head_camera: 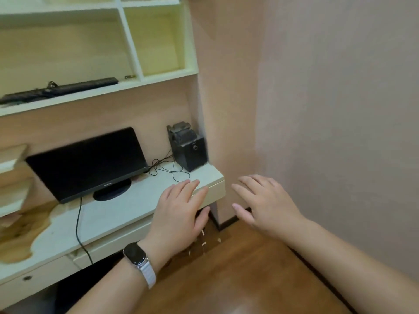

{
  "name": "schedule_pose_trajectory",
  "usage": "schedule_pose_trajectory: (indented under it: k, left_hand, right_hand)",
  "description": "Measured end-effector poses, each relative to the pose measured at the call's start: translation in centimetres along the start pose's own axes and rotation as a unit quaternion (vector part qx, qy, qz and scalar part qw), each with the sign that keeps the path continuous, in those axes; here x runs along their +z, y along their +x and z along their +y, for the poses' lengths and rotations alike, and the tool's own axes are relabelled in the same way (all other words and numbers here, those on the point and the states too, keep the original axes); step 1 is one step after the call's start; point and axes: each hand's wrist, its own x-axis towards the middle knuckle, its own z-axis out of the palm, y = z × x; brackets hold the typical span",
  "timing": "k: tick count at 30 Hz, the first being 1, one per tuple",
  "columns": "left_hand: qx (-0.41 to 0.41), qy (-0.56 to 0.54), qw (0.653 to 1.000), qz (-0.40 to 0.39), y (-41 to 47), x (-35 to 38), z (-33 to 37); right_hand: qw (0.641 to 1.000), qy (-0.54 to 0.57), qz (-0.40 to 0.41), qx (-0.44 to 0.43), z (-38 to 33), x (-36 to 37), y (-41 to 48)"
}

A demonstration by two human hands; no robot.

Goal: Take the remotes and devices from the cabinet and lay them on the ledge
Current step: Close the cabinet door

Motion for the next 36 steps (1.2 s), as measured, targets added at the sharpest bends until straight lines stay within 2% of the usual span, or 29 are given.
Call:
schedule_pose_trajectory:
  k: [7, 15, 18, 25, 32, 36]
  left_hand:
    - [0.004, -0.002, 0.999, 0.052, 6.1, 3.1, -7.4]
    - [0.024, -0.014, 0.994, 0.104, 14.4, 6.4, -17.4]
    - [0.029, -0.012, 0.989, 0.146, 18.1, 6.7, -20.8]
    - [0.032, 0.002, 0.980, 0.198, 24.0, 5.9, -25.0]
    - [0.005, 0.036, 0.979, 0.202, 29.6, 5.8, -27.8]
    - [0.000, 0.072, 0.971, 0.230, 34.1, 5.2, -28.8]
  right_hand:
    - [0.999, -0.031, -0.015, -0.021, 0.5, 3.7, 9.3]
    - [0.996, -0.075, 0.034, -0.017, 0.6, 6.6, 21.5]
    - [0.995, -0.078, 0.051, -0.017, 1.0, 8.0, 25.7]
    - [0.992, -0.084, 0.087, -0.037, 3.0, 9.0, 33.3]
    - [0.989, -0.037, 0.138, -0.035, 6.5, 10.2, 40.3]
    - [0.986, 0.004, 0.162, -0.038, 9.8, 10.6, 45.2]
